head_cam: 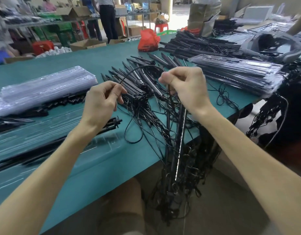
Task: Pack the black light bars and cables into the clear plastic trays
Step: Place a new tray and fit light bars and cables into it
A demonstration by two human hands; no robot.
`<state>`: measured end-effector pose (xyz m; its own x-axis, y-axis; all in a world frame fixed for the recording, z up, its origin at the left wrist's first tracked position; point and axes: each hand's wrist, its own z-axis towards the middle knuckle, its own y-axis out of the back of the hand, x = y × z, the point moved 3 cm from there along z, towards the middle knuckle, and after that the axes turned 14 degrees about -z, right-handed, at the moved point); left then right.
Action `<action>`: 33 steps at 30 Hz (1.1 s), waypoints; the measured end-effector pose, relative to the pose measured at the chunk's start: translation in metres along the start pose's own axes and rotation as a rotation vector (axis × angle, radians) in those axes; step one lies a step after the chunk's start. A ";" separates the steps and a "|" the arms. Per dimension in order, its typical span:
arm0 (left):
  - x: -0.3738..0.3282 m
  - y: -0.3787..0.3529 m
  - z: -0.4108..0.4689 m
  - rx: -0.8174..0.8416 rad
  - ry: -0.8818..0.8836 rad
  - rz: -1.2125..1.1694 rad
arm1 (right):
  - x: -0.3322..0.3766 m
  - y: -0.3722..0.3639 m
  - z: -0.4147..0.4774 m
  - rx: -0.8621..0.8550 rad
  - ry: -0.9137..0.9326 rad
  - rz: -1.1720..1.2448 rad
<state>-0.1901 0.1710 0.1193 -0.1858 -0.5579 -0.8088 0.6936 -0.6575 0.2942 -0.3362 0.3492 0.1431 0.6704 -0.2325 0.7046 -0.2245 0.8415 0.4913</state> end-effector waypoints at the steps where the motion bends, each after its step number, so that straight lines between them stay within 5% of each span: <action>1: 0.003 0.001 0.000 -0.001 0.009 -0.002 | 0.004 -0.001 0.004 0.031 0.011 0.026; 11: 0.016 -0.010 -0.003 0.139 0.131 -0.142 | 0.018 -0.024 0.009 0.173 0.077 0.093; 18: 0.005 -0.039 -0.005 0.441 0.233 -0.310 | 0.034 -0.049 -0.001 0.306 0.162 0.174; 28: 0.014 -0.047 -0.004 0.199 0.142 -0.349 | -0.002 -0.039 -0.001 0.163 0.019 0.164; 33: 0.014 -0.030 0.005 0.007 0.065 -0.326 | -0.039 -0.033 -0.019 0.354 -0.032 0.030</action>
<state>-0.2170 0.1802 0.1014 -0.3523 -0.2847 -0.8916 0.6002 -0.7996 0.0181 -0.3415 0.3394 0.0901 0.6384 -0.2301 0.7345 -0.4785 0.6287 0.6129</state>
